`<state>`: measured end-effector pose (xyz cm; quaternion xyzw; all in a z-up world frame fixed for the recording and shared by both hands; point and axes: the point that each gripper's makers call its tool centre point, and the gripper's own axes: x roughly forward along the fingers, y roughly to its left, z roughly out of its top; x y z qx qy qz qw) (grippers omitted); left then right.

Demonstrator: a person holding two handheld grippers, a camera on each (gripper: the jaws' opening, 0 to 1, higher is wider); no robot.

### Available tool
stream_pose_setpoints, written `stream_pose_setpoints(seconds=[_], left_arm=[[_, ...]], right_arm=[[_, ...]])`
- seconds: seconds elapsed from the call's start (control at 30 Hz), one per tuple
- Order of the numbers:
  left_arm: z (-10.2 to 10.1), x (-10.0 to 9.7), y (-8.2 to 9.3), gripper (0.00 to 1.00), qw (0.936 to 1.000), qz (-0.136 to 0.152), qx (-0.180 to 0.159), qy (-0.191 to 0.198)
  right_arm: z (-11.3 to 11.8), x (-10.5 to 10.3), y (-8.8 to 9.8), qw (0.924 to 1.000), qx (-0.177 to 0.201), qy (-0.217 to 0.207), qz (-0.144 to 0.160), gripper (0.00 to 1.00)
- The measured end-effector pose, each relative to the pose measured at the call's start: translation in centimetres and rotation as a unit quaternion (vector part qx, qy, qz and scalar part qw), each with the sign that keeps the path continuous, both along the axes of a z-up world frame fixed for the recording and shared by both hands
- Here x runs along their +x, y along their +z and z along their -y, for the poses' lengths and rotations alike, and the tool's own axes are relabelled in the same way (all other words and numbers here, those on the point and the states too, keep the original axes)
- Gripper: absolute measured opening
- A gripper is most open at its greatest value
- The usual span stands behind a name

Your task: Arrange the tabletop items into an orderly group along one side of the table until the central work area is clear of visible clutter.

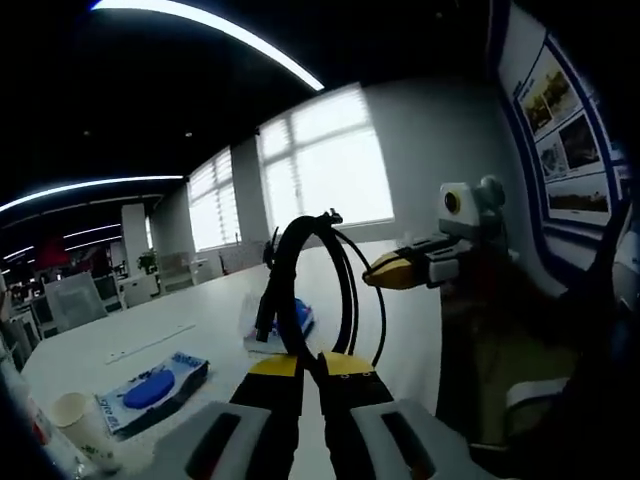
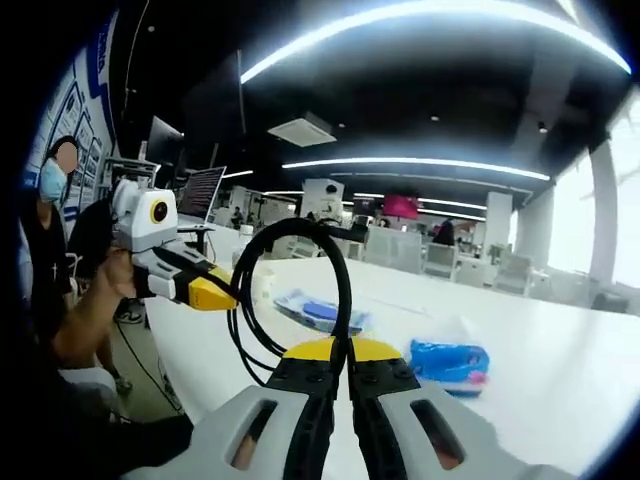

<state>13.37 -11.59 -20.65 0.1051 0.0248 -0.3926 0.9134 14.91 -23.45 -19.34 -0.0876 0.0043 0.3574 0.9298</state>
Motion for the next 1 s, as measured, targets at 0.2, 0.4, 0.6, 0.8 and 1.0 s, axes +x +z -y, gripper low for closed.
stream_pose_setpoints(seconds=[0.2, 0.4, 0.6, 0.8, 1.0], left_arm=[[0.7, 0.2, -0.3, 0.04, 1.0000, -0.001, 0.004, -0.007], [1.6, 0.4, -0.9, 0.04, 0.9998, -0.008, 0.008, -0.017], [1.7, 0.5, -1.6, 0.04, 0.9996, -0.016, 0.016, -0.019], [1.2, 0.9, -3.1, 0.04, 0.9992, -0.029, 0.025, -0.013], [0.8, 1.4, -5.2, 0.05, 0.9978, -0.050, 0.043, -0.009]], right_arm=[[0.8, -0.3, -0.4, 1.0000, 0.000, -0.007, -0.005, 0.01], [1.7, -0.3, -0.8, 0.9998, 0.001, -0.016, -0.011, 0.01], [1.8, 0.0, -1.6, 0.9996, 0.000, -0.017, -0.024, 0.01], [1.1, 0.6, -3.2, 0.9990, -0.007, -0.013, -0.043, 0.01], [0.6, 1.4, -5.2, 0.9973, -0.013, -0.007, -0.072, 0.01]])
